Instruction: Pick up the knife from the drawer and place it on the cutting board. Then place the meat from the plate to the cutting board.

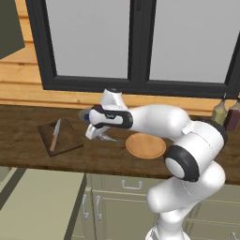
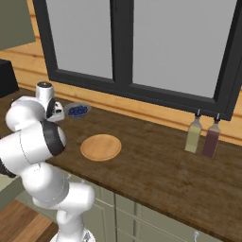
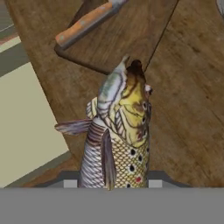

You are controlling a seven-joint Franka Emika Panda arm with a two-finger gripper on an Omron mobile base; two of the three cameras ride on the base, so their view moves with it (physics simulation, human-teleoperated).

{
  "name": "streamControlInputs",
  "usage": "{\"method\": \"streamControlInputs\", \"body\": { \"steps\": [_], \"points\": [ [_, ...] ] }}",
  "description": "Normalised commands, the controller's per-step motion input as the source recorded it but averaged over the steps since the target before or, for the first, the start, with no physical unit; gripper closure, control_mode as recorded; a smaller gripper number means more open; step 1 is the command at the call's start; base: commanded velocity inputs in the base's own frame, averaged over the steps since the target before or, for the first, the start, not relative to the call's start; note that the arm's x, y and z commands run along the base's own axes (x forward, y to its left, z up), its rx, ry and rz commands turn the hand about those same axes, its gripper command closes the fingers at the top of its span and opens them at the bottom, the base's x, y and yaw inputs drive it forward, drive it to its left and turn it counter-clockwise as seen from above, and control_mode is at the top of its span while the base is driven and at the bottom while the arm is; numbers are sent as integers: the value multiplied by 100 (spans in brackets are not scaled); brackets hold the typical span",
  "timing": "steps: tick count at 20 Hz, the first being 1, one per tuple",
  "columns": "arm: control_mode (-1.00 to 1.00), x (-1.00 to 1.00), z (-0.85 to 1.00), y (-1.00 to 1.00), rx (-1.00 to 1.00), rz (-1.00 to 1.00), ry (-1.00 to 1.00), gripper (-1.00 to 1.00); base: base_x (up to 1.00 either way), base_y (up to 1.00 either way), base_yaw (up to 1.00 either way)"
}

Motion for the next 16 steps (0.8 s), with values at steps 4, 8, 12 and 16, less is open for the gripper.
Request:
{"method": "streamControlInputs", "body": {
  "steps": [4,8,12,16],
  "points": [
    [-100,1,14,70,-1,11,-1,100,0,0,0],
    [-100,14,-3,58,-6,2,0,100,0,0,0],
    [-100,29,-41,47,-15,0,-2,100,0,0,0],
    [-100,28,-21,42,-15,0,-4,100,0,0,0]
  ]
}}
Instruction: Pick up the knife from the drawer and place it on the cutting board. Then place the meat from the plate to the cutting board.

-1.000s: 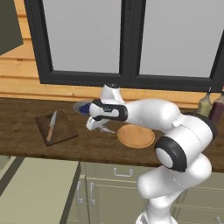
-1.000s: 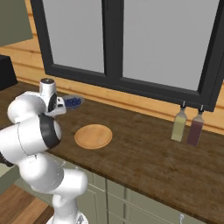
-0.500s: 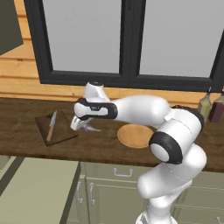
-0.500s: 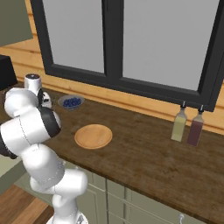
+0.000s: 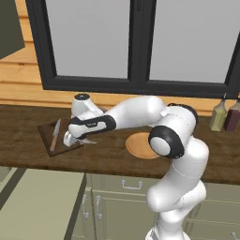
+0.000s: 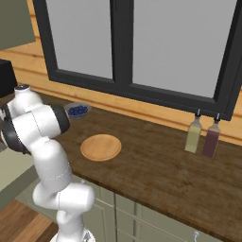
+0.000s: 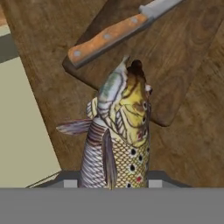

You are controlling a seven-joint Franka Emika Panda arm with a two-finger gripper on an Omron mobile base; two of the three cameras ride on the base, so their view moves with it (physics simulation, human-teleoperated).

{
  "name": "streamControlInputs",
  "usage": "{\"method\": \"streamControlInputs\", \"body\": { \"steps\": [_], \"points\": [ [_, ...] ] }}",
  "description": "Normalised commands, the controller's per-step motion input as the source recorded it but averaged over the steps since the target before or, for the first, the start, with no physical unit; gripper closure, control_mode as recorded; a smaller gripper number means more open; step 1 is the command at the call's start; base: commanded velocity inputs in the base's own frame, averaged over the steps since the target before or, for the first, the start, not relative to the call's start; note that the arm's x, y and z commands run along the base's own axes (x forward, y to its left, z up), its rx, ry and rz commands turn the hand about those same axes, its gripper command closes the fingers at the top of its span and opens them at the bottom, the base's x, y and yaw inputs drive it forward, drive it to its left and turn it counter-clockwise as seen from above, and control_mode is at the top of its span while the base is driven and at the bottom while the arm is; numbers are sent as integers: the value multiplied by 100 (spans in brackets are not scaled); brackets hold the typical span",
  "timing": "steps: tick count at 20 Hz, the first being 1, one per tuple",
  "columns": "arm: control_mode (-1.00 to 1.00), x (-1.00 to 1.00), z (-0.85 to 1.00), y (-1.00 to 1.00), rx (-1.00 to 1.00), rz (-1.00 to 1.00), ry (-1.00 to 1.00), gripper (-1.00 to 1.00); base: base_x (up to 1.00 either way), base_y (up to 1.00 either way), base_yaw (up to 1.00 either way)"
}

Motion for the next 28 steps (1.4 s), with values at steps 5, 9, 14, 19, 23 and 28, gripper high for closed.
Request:
{"method": "streamControlInputs", "body": {
  "steps": [5,9,14,19,23,28],
  "points": [
    [-100,25,0,35,-5,0,-6,100,0,0,0],
    [-100,38,4,24,0,0,-2,100,0,0,0],
    [-100,46,-3,14,0,0,0,100,0,0,0],
    [-100,46,-13,0,0,0,0,100,0,0,0],
    [-100,6,-11,0,0,0,0,100,0,0,0],
    [-100,0,-24,0,0,0,0,100,0,0,0]
  ]
}}
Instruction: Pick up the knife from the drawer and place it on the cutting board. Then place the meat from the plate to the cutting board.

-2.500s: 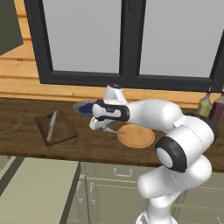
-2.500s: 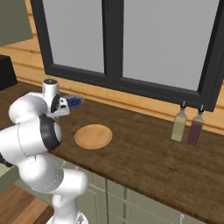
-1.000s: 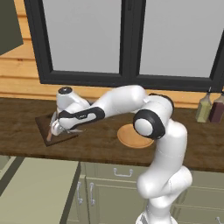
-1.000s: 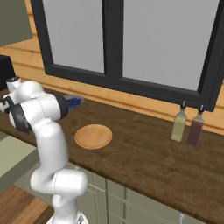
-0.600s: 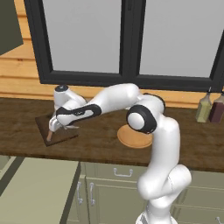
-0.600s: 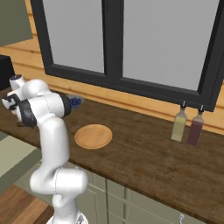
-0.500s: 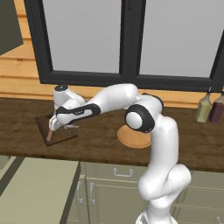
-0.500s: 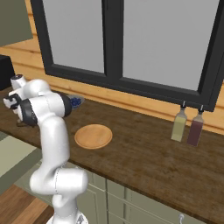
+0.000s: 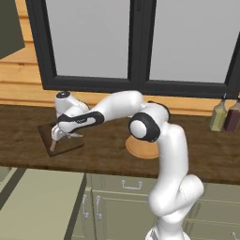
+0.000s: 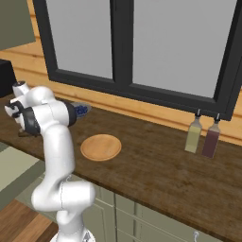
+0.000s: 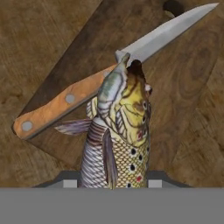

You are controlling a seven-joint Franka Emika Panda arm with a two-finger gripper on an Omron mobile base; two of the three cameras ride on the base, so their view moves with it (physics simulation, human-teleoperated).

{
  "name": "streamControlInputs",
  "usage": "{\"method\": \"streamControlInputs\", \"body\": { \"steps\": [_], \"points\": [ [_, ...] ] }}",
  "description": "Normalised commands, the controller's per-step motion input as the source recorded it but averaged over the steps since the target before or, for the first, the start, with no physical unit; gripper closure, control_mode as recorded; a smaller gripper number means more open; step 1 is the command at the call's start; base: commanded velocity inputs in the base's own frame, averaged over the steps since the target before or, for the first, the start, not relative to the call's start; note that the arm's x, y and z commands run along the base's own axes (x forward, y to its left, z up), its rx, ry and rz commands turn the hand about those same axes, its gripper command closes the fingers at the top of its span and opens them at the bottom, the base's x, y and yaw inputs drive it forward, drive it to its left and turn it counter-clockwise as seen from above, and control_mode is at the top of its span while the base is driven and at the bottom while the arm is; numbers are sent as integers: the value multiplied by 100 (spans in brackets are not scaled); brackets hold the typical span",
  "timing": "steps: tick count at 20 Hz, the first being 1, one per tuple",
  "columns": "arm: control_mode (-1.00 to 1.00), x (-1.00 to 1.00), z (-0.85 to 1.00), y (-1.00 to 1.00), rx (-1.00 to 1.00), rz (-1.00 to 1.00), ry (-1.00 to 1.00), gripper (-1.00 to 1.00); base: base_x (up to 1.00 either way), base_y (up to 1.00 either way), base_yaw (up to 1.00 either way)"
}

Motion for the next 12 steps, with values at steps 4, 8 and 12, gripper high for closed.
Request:
{"method": "streamControlInputs", "body": {
  "steps": [4,8,12],
  "points": [
    [-100,0,-29,0,0,0,-2,100,0,0,0],
    [-100,1,-30,0,0,-2,-3,100,0,0,0],
    [-100,15,-9,0,0,-1,-6,100,0,0,0]
  ]
}}
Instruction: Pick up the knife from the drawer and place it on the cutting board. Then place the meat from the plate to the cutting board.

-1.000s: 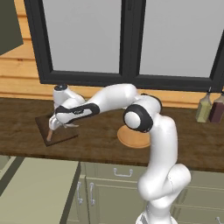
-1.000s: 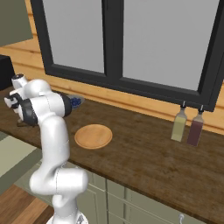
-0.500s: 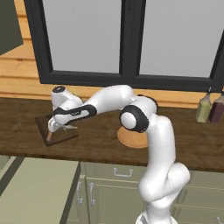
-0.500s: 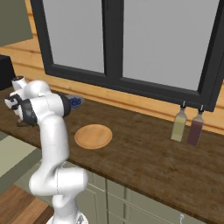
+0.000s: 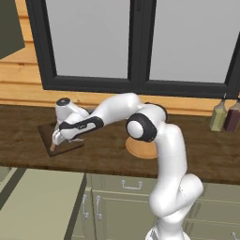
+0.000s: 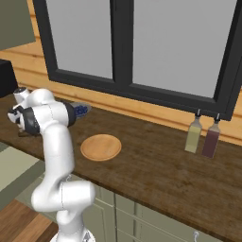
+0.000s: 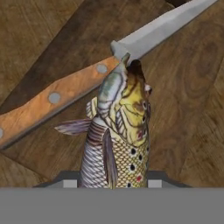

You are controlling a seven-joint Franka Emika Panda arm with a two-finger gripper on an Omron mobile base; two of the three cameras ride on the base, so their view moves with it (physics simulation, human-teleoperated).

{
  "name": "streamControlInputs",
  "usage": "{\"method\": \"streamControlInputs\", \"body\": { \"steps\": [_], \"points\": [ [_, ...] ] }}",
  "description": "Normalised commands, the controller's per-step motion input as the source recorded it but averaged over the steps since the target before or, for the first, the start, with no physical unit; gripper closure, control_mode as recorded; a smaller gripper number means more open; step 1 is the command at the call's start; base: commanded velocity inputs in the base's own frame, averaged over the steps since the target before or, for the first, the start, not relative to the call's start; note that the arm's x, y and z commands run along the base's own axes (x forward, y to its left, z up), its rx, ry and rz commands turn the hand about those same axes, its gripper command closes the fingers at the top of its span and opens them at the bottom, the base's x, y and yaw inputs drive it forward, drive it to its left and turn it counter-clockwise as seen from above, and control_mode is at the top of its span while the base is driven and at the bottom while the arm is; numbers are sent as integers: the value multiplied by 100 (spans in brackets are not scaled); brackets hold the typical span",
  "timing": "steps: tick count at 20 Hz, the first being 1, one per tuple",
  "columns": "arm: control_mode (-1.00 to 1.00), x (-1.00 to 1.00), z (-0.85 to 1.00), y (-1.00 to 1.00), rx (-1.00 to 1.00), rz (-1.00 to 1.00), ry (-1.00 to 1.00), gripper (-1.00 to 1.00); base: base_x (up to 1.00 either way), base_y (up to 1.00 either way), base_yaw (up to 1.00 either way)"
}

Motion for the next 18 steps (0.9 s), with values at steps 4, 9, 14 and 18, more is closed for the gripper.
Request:
{"method": "streamControlInputs", "body": {
  "steps": [4,9,14,18],
  "points": [
    [-100,36,0,0,0,0,-1,100,0,0,0],
    [-100,38,0,1,0,0,0,100,0,0,0],
    [-100,11,0,6,0,0,0,100,0,0,0],
    [-100,0,0,14,0,1,1,-100,0,0,0]
  ]
}}
